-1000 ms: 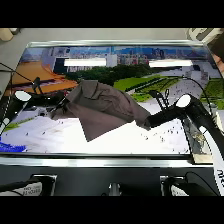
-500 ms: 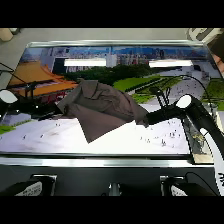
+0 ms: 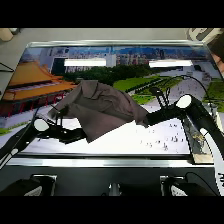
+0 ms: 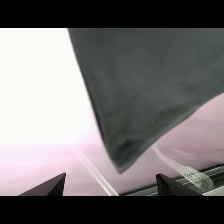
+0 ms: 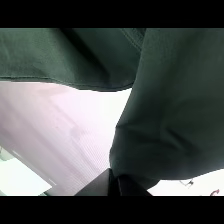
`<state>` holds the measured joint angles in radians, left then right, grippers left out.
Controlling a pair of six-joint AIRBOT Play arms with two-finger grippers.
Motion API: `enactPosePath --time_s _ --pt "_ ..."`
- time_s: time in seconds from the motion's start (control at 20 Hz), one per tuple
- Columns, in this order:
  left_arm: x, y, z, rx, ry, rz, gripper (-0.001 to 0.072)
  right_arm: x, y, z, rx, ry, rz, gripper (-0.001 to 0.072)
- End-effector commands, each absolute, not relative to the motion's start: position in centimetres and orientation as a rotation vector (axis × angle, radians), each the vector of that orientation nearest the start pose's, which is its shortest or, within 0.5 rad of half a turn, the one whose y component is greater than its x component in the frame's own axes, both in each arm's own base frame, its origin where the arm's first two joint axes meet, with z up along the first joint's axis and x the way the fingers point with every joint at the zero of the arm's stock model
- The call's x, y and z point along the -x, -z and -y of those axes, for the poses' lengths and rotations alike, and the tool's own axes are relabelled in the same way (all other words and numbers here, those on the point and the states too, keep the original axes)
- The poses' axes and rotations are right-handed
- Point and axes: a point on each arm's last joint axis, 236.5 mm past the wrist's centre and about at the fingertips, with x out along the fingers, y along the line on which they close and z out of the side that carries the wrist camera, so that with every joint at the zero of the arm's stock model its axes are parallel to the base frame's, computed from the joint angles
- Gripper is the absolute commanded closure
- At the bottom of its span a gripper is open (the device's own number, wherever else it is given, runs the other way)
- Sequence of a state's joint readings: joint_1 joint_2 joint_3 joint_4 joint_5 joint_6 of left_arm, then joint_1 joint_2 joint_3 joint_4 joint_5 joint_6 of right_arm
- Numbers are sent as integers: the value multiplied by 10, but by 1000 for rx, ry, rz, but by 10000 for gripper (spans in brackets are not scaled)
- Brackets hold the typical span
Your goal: Fold the shirts.
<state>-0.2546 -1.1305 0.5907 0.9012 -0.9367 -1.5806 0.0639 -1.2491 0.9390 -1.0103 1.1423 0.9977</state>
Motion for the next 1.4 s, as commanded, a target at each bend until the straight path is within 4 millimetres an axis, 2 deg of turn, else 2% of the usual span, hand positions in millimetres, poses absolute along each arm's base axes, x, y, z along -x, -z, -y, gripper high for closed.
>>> enactPosePath --time_s 0.0,0.1,0.15,0.25,0.35,0.4,0.5,0.6,0.65,0.7,0.75,0.8,0.85,0.9,0.95,1.0,1.05,1.1,1.15,1.2,1.25,1.35 --pt "-235 91 224 608 350 -1481 24 -322 22 -136 -45 -685 -1275 694" --pt "-240 94 237 651 345 -1460 34 -322 22 -136 -45 -686 -1275 694" --pt "-244 97 240 661 333 -1445 112 -322 22 -136 -45 -686 -1275 694" --pt "-256 102 237 689 284 -1411 366 -323 22 -136 -44 -686 -1274 694" --pt "-268 99 231 714 258 -1376 651 -323 19 -136 -31 -695 -1259 694" --pt "-274 96 228 723 254 -1363 683 -324 14 -136 -17 -700 -1239 694" --pt "-285 82 225 688 309 -1334 685 -332 2 -135 12 -692 -1172 694" --pt "-302 45 228 601 443 -1245 686 -342 -23 -133 32 -671 -1079 694" --pt "-317 9 230 539 530 -1146 686 -352 -48 -132 54 -657 -997 694" --pt "-334 -38 230 490 596 -1017 687 -366 -84 -129 93 -634 -887 694" --pt "-353 -104 226 476 632 -848 686 -380 -129 -122 149 -594 -760 694" --pt "-366 -180 217 452 657 -658 686 -392 -191 -112 224 -533 -598 694" --pt "-367 -270 201 416 669 -432 686 -395 -260 -99 295 -459 -424 694" --pt "-357 -354 183 393 663 -224 686 -387 -337 -84 360 -371 -236 695" --pt "-329 -440 161 367 649 -5 686 -363 -420 -69 420 -272 -30 694" --pt "-292 -512 142 334 633 186 686 -325 -493 -55 466 -177 156 695" --pt "-255 -562 130 306 626 327 685 -285 -543 -44 495 -108 287 695" --pt "-217 -597 125 273 631 434 686 -249 -574 -39 508 -68 376 695" --pt "-191 -617 123 257 641 497 685 -220 -593 -37 498 -53 436 695" --pt "-175 -626 122 250 651 527 685 -200 -600 -35 480 -49 465 695" --pt "-167 -628 122 246 655 536 686 -190 -599 -35 478 -52 461 695" --pt "-171 -620 122 196 629 510 686 -189 -587 -31 506 -43 407 695"
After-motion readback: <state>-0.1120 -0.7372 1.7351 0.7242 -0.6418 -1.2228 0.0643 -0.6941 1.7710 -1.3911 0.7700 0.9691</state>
